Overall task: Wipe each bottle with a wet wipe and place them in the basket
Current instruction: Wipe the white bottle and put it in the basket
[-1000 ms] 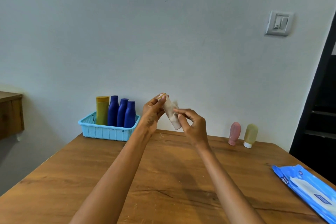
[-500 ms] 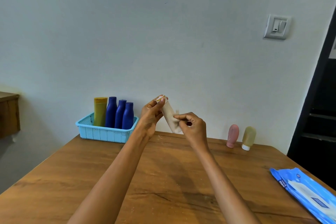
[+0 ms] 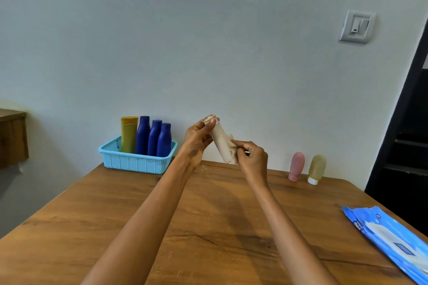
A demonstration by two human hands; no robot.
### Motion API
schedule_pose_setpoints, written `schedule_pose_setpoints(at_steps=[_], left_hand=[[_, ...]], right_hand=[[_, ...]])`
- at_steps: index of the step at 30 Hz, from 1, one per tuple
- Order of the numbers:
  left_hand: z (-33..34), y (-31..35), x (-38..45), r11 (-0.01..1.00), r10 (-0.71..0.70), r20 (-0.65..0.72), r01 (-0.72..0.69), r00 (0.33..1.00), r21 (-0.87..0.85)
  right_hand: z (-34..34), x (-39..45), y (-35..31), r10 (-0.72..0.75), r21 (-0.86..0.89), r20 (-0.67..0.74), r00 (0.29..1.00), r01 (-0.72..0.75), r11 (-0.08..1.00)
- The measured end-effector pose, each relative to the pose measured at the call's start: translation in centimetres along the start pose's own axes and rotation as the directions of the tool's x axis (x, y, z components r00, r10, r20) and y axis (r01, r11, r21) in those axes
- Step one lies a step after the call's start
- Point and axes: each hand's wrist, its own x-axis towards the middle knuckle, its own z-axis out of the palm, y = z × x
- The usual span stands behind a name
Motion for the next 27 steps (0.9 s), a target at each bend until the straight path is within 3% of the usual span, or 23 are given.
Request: schedule_pose_setpoints(at_steps=[9,15,18,22,27], left_hand=[[-0.2,-0.1,0.1,1.0,-0.013,-0.041,0.012,0.999,-0.024],[-0.6,-0.2,0.1,1.0,-0.01,-0.073,0.009,0.997,-0.017],[0.0,-0.6,0.0,1.0,-0.019,-0.049,0.019,0.999,-0.003],[-0.1,0.0,0.0,1.0,-0.008,-0.041,0.007,0.999,-0.016],[-1.3,0.3,0.0,1.0,0.0,-0.084,-0.001,0.996,-0.018]], right_hand=[[0.7,-0.5,-1.3,-0.267,0.028,-0.003,0.964,0.267,0.963],[0.4,-0.9,0.5,-0.108,-0.004,0.064,0.992,0.108,0.994],[0.5,-0.7,-1.0,-0.053,0.097,0.188,0.981,0.035,0.995],[0.8,-0.9,-1.9,-0.167,0.135,0.347,0.923,0.127,0.983],[0.6,-1.5,-0.7,-0.233,0.133,0.337,0.912,0.199,0.971]])
